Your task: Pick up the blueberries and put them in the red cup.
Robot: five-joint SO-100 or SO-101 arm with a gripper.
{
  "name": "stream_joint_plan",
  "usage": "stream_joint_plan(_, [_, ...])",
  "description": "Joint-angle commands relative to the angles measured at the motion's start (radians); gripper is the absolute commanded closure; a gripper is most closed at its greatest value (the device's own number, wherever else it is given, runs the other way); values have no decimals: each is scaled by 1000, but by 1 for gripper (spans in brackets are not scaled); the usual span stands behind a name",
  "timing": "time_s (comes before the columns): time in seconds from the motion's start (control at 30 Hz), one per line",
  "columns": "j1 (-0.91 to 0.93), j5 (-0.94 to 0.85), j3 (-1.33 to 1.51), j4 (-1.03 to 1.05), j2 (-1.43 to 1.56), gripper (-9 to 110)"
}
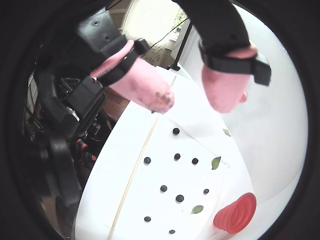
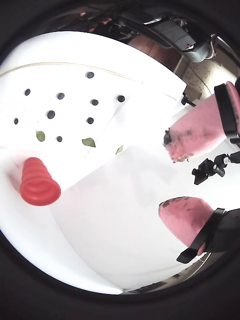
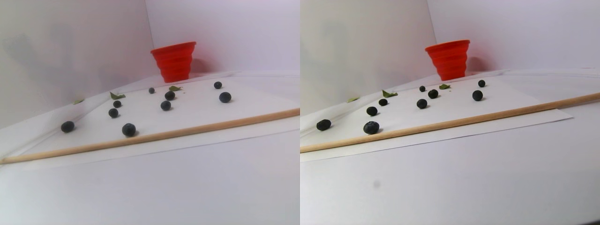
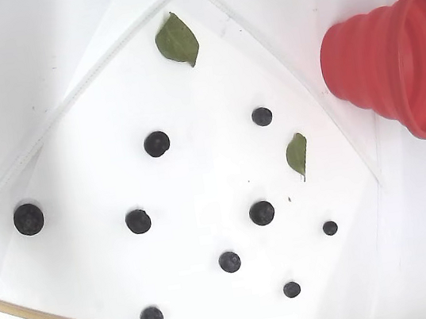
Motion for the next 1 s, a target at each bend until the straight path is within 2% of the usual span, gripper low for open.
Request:
stream_joint_plan(0.0, [2, -11, -66, -3, -34, 87])
stream_joint_plan(0.13, [-9, -28, -114, -40, -103, 87])
stream_joint_plan(0.23, [-35, -35, -365, -46, -328, 88])
stream_joint_plan(0.4, [-37, -121, -63, -114, -176, 87])
stream_joint_plan(0.97, [-83, -568, -52, -152, -360, 87])
